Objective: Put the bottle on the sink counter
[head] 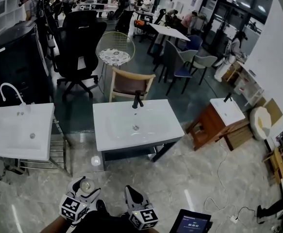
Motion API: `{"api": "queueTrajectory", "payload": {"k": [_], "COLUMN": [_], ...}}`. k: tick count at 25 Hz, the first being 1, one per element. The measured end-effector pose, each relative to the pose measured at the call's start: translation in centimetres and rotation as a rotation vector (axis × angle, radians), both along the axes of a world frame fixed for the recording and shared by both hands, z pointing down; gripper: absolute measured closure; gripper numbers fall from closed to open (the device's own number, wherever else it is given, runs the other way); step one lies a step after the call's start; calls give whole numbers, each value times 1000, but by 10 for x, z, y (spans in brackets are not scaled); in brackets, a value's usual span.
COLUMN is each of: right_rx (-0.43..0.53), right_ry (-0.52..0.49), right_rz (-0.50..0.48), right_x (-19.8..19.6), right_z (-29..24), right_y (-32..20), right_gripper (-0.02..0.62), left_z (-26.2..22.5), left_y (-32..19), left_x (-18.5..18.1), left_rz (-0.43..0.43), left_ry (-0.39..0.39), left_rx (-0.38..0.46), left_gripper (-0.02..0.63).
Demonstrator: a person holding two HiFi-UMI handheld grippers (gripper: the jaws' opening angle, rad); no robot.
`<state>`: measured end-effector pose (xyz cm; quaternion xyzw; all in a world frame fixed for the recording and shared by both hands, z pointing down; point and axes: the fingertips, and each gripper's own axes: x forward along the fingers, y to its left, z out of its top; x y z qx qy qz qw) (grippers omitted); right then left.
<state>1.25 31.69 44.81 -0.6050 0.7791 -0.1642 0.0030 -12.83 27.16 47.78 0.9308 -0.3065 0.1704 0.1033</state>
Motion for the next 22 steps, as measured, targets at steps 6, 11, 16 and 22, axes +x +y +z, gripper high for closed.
{"api": "queueTrajectory", "payload": {"k": [6,11,16,22], "right_rx": [-50,-78,-85,-60], "right_ry": [20,26,18,4], "right_rz": [6,8,-4,-33], "right_x": [-24,-32,-31,-26], "right_z": [14,19,24,21], "right_y": [-22,-32,-48,-76], "right_gripper": [600,600,600,600], "left_z": [13,20,23,15], "left_y": [-31,-39,-53,-73], "left_x": [-28,-35,-32,-30], "left_rz": [-2,-4,-17,-50], "left_ry": [-8,6,17,13], "left_rx": [-11,-49,-54,-40], "left_gripper": [268,268,268,268]}}
